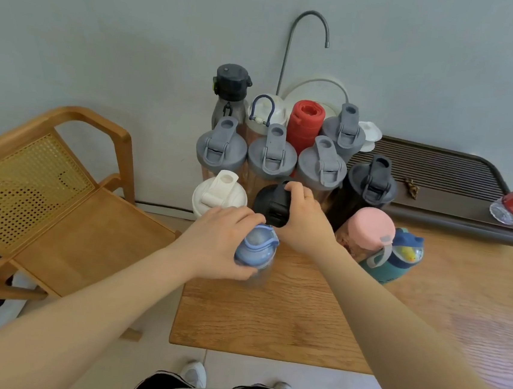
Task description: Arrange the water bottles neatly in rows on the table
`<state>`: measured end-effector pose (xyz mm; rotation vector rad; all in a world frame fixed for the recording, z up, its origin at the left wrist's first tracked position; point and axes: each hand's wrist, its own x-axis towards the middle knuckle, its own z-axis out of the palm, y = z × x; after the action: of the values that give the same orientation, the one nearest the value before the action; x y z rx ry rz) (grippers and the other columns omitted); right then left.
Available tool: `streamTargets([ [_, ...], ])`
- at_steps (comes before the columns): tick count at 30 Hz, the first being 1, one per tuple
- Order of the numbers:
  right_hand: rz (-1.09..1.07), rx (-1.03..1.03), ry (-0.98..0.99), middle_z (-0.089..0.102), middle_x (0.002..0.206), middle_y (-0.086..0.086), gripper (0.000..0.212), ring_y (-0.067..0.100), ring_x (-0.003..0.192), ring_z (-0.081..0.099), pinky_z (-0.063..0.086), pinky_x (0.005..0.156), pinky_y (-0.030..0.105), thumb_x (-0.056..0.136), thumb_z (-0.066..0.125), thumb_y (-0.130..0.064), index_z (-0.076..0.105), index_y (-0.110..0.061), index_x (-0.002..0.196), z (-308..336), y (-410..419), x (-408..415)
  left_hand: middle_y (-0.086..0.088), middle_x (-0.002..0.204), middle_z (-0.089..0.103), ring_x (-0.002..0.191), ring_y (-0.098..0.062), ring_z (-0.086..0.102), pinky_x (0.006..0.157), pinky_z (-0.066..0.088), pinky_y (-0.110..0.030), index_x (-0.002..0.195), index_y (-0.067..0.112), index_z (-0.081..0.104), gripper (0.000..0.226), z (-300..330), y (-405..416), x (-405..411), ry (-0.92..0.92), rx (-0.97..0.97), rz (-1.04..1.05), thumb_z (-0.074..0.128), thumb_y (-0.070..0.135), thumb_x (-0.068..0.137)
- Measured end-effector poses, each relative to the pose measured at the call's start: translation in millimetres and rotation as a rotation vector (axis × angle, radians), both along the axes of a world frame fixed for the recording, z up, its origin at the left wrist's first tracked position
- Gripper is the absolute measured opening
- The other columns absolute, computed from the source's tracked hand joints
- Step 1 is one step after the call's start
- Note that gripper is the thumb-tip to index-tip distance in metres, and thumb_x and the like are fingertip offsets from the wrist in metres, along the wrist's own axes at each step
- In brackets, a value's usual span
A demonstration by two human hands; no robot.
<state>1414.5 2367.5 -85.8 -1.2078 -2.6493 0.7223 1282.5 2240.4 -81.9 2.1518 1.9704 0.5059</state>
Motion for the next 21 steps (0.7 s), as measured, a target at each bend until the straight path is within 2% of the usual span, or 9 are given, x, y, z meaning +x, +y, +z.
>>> streamTargets([
  [3,0.013,0.023,-0.099,0.042,0.127,0.009,0.079,0.034,0.109,0.046,0.045,0.088,0.043,0.065,0.075,-0.045,0.032,-0.017,0.125,6.0,4.0,21.1,0.003,0.118,0.055,0.104,-0.016,0.052,0.084,0.029,-0.024,0.126,0.017,0.047,0.072,1.5,6.8,5.6,0.04,0.018,0.015,0.06,0.052,0.064],
  [5,0.028,0.133,-0.202,0.046,0.124,0.007,0.078,0.032,0.108,0.051,0.038,0.098,0.043,0.063,0.073,-0.047,0.033,-0.017,0.123,7.0,5.6,38.9,0.003,0.119,0.054,0.108,-0.017,0.049,0.086,0.027,-0.024,0.126,0.017,0.047,0.07,2.0,13.9,9.0,0.059,0.032,0.041,0.066,0.047,0.066],
  [7,0.036,0.222,-0.303,0.051,0.12,0.004,0.077,0.029,0.108,0.055,0.015,0.113,0.047,0.064,0.07,-0.052,0.033,-0.018,0.122,9.1,5.5,50.6,0.002,0.121,0.054,0.112,-0.019,0.047,0.091,0.028,-0.027,0.126,0.016,0.046,0.069,4.4,23.2,10.2,0.094,0.034,0.066,0.068,0.043,0.067],
  [9,0.041,0.269,-0.358,0.054,0.117,0.002,0.075,0.026,0.108,0.056,-0.006,0.114,0.051,0.065,0.068,-0.057,0.035,-0.018,0.121,11.3,4.6,56.9,-0.003,0.121,0.055,0.115,-0.022,0.046,0.095,0.031,-0.032,0.126,0.012,0.048,0.068,6.0,32.9,12.0,0.149,0.03,0.081,0.07,0.04,0.068],
  [12,0.06,0.304,-0.383,0.057,0.116,-0.001,0.075,0.025,0.109,0.056,-0.014,0.112,0.05,0.067,0.065,-0.062,0.035,-0.019,0.122,14.7,5.5,61.0,-0.007,0.124,0.055,0.117,-0.026,0.044,0.096,0.032,-0.036,0.129,0.009,0.045,0.07,6.4,44.8,13.8,0.241,0.018,0.107,0.068,0.041,0.072],
  [15,0.098,0.27,-0.347,0.059,0.118,0.0,0.077,0.023,0.109,0.058,-0.007,0.115,0.043,0.067,0.066,-0.061,0.035,-0.019,0.123,16.6,10.4,62.7,-0.005,0.133,0.048,0.123,-0.023,0.039,0.099,0.029,-0.034,0.137,0.011,0.034,0.075,5.0,54.7,12.7,0.292,-0.013,0.145,0.061,0.049,0.079],
  [17,0.129,0.225,-0.306,0.057,0.121,0.002,0.077,0.023,0.111,0.056,0.011,0.115,0.037,0.068,0.069,-0.056,0.034,-0.018,0.125,17.4,13.3,61.3,-0.005,0.137,0.043,0.124,-0.022,0.038,0.1,0.029,-0.033,0.139,0.011,0.027,0.077,4.6,59.6,11.5,0.311,-0.043,0.185,0.057,0.052,0.081],
  [19,0.141,0.182,-0.264,0.055,0.124,0.003,0.079,0.024,0.112,0.053,0.033,0.102,0.033,0.068,0.072,-0.051,0.034,-0.018,0.128,18.8,14.8,59.2,-0.006,0.14,0.04,0.123,-0.024,0.041,0.099,0.032,-0.033,0.141,0.01,0.022,0.079,4.5,60.8,10.9,0.293,-0.073,0.226,0.055,0.051,0.083],
  [21,0.155,0.17,-0.238,0.053,0.126,0.004,0.08,0.025,0.112,0.052,0.04,0.092,0.033,0.068,0.074,-0.049,0.034,-0.018,0.13,19.5,15.9,56.9,-0.008,0.14,0.038,0.119,-0.025,0.046,0.096,0.036,-0.033,0.141,0.01,0.02,0.08,4.7,58.6,9.8,0.263,-0.102,0.231,0.058,0.047,0.083],
])
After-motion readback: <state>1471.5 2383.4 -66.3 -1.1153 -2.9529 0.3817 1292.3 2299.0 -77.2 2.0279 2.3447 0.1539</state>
